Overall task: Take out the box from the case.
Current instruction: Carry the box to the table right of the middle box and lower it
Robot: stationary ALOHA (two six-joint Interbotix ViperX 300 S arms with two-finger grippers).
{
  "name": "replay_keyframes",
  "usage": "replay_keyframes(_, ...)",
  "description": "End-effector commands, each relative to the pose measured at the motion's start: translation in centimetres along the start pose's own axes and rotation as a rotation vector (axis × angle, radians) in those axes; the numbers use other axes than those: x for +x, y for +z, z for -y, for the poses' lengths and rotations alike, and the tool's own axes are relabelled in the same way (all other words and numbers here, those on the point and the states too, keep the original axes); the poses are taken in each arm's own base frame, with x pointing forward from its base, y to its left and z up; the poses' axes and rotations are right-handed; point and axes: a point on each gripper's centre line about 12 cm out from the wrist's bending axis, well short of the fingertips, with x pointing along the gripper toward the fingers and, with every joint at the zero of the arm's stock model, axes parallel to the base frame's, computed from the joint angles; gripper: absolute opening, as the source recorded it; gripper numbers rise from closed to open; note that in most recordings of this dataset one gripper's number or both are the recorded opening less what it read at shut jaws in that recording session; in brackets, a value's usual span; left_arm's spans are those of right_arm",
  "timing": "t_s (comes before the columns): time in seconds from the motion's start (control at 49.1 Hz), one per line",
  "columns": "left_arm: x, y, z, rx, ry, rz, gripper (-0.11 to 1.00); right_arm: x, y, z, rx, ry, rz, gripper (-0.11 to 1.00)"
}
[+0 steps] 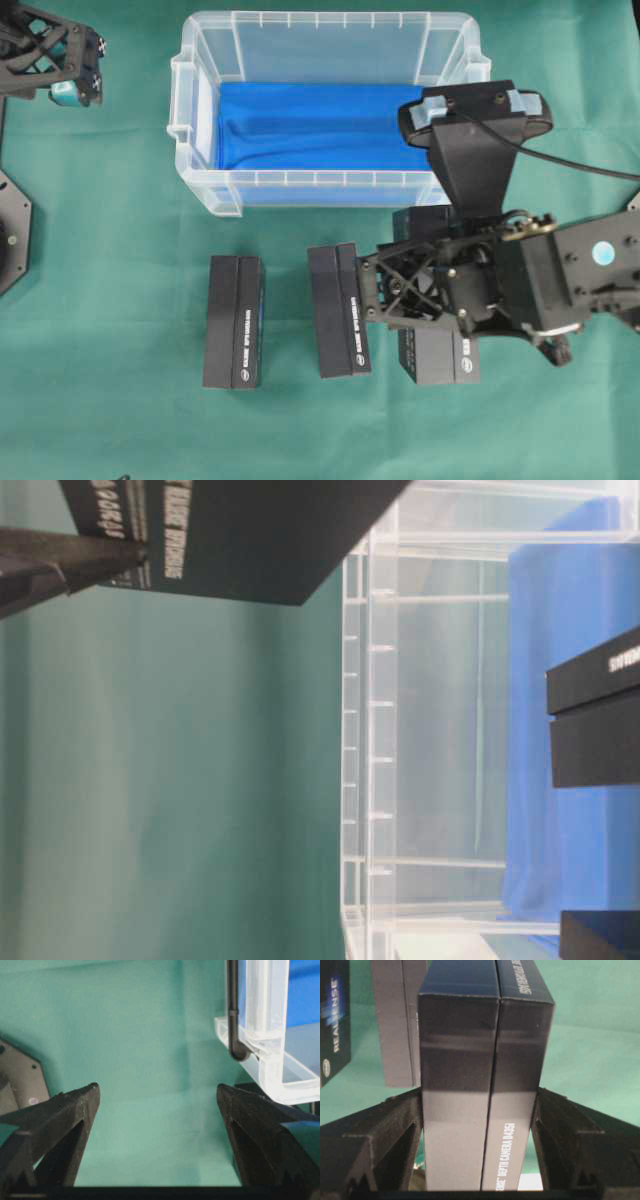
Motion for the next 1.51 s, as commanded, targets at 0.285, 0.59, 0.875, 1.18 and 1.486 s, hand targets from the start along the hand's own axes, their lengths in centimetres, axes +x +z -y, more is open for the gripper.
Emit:
replay_keyframes(0.285,-0.6,0.1,0.0,-0.008,-0.017,0.010,0.96,0.4,-0.4,0.1,-0.001,0.009,-0.015,0.65)
replay_keyframes(0.59,-0.6,0.1,0.0,-0.005,-0.018,0.010,0.96,6.1,-1.9,0.7,0.010,-0.012,-0.038,0.65)
replay_keyframes(0.875,-0.5,0.1,0.0,-0.005,-0.016,0.009,0.96,10.4,-2.2,2.0,0.027,-0.036,-0.034,0.65)
replay_keyframes(1.18,-0.4,0.0,0.0,-0.005,-0.013,0.008,0.96,15.2,-2.5,3.6,0.056,-0.023,-0.046,0.65)
replay_keyframes(1.486,-0.4,0.0,0.0,-0.007,-0.012,0.007,0.96,15.9,-2.8,3.2,0.066,0.041,-0.076,0.65)
